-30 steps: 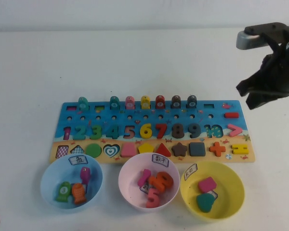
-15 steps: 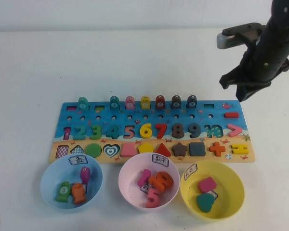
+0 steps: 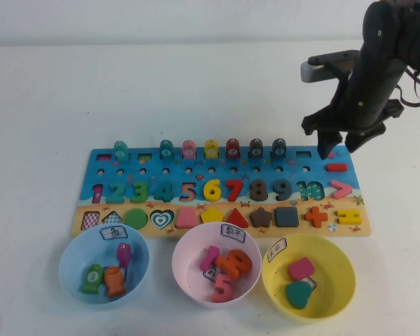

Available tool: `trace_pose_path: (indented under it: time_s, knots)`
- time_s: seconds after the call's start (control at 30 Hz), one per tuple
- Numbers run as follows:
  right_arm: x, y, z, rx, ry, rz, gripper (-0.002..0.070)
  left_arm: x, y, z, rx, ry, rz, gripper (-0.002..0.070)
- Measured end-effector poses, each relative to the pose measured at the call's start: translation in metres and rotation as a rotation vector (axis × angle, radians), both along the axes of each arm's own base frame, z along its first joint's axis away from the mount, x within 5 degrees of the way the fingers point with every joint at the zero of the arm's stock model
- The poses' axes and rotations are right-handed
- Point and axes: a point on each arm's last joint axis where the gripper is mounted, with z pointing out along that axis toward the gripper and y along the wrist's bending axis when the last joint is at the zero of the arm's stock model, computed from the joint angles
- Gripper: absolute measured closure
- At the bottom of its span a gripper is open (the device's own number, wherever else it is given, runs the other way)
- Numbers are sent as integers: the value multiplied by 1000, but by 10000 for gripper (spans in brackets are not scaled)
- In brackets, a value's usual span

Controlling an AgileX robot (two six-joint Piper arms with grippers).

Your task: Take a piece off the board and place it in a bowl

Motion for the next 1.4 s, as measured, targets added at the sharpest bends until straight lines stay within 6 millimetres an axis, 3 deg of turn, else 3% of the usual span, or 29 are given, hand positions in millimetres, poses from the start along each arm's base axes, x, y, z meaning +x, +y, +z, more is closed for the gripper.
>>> trace_pose_path:
  time_s: [0.1,0.37,0.63,1.23,1.4]
  knots:
    - [4,-5,-7,0,18,-41,247,0,0,0,0,0,0,680]
    - [9,-5,-36,-15,80,-75,294,0,0,0,0,0,0,680]
    - [12,-5,-49,-18,109,-137,298,0,0,0,0,0,0,680]
    - [13,-6,-51,-15,111,-176,305,0,0,0,0,0,0,680]
    - [14,-8,-51,-41,101,-178,381,0,0,0,0,0,0,680]
